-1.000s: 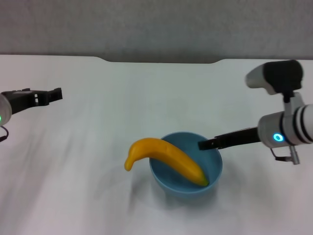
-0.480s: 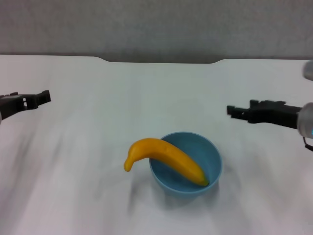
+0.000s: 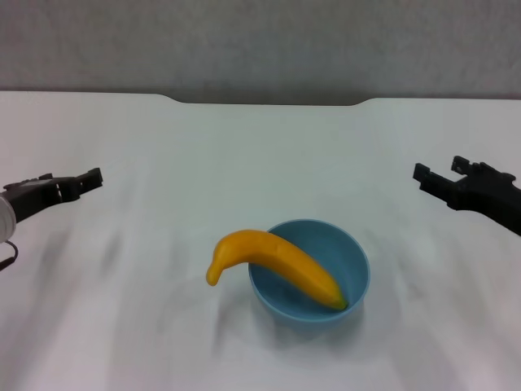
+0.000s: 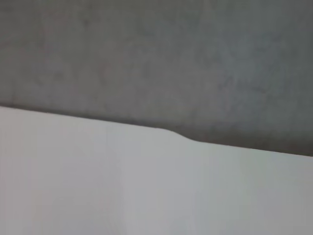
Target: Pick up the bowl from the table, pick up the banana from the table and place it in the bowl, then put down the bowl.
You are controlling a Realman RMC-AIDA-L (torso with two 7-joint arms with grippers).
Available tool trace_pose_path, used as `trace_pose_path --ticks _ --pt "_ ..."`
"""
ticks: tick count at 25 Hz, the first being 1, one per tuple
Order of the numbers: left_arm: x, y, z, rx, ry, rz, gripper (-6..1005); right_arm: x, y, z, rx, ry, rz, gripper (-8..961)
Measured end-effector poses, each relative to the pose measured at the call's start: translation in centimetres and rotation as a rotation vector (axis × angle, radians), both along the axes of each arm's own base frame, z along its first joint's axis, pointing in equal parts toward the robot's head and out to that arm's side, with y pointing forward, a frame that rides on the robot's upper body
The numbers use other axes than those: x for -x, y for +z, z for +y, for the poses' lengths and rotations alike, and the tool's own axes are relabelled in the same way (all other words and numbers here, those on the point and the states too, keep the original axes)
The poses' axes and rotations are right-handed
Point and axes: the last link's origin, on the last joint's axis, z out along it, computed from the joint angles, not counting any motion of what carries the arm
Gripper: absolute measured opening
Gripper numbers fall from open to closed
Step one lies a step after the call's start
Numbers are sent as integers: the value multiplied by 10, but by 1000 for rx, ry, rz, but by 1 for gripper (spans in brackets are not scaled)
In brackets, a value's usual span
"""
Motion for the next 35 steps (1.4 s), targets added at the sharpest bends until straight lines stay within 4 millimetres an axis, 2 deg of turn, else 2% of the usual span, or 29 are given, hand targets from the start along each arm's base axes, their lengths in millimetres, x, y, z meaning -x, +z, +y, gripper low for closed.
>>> trace_pose_path --ticks 2,10,14,20,24,30,35 --pt "0 -2 0 -1 -28 10 893 -6 0 -6 -29 20 29 803" --pt "-1 -12 -7 -12 -154 -9 893 -8 5 -26 -138 135 172 803" --pt "0 -13 -13 -27 -244 18 893 -7 6 -26 -167 146 181 803" --pt "4 -17 -20 -86 -401 180 893 -10 9 -22 -234 119 204 803" --pt "12 -29 -35 -113 -490 231 893 -11 1 -22 -206 103 213 803" --pt "20 -50 -40 -77 -477 172 893 -17 -10 -32 -156 101 165 803" --pt "19 -53 -37 -85 -449 138 893 -20 -15 -37 -145 103 132 803"
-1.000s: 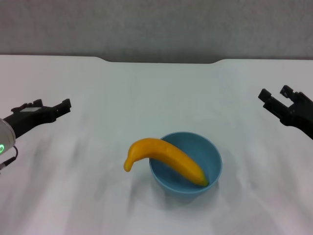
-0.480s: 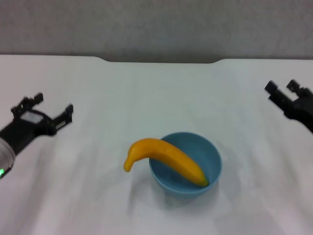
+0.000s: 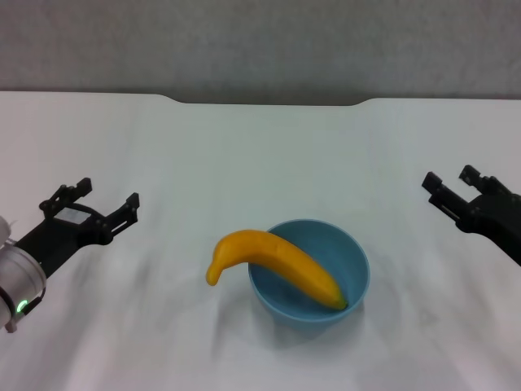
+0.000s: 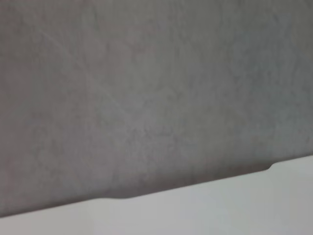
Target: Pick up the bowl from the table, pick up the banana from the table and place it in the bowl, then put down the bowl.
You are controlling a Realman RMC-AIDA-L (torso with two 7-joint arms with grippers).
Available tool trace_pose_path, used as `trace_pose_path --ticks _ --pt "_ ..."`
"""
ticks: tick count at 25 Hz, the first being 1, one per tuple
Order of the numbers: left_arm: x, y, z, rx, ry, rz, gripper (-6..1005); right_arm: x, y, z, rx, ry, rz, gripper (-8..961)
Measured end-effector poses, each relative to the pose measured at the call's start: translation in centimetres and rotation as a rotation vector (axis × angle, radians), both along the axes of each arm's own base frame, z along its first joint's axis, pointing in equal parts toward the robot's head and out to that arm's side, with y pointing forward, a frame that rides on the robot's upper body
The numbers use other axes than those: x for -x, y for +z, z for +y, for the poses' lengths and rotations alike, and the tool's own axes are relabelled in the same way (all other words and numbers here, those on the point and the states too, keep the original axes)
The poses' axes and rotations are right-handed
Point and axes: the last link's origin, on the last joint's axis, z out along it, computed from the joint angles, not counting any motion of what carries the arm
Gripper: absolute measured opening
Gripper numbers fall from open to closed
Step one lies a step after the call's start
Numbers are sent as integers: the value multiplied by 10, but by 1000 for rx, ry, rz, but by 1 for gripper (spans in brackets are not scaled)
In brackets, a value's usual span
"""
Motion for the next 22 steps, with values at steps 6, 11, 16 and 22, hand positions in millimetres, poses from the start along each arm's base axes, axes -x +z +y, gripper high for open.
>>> trace_pose_path --ticks 6,11,16,22 --pt "1 5 0 -30 13 -51 893 -3 10 -1 -58 -9 26 803" --pt "10 18 -8 -102 36 -108 893 -12 15 -5 -110 -48 19 803" --pt "21 16 -10 -94 92 -95 893 -22 14 -9 -99 -84 -1 803" --pt "35 11 -12 -99 168 -25 893 -31 2 -2 -36 -150 -100 803"
